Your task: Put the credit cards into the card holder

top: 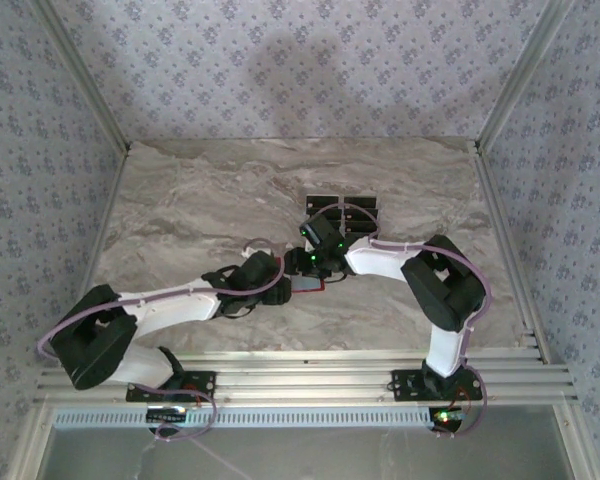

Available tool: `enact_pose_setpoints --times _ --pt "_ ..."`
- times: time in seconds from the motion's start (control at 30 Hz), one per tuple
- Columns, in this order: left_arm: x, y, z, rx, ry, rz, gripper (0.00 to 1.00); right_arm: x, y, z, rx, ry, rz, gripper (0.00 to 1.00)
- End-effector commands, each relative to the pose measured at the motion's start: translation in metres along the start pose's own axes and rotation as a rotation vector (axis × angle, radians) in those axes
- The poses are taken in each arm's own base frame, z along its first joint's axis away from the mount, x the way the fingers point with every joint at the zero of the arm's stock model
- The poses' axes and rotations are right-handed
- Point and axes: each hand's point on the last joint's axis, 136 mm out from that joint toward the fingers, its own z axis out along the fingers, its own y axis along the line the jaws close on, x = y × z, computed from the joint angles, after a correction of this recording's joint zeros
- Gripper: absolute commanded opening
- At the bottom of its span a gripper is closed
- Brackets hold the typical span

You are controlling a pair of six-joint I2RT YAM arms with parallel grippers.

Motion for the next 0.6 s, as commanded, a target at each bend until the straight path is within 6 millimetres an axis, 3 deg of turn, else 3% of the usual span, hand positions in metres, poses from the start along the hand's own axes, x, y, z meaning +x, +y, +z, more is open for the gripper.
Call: enact_pose_setpoints --times 0.0,0.3,0.57 --pt "-0.020 -0.020 -0.001 0.030 -0.070 0.025 0.79 0.012 -0.011 0.008 0.011 0.043 0.047 0.57" --pt "-0.023 -0.034 0.008 0.039 -0.082 0.046 0.78 0.013 -0.011 0.009 0.000 0.045 0.060 0.57" --pt "-0.026 -0.027 0.019 -0.039 -0.095 0.055 0.78 0.012 -0.011 0.009 -0.002 0.044 0.065 0.57"
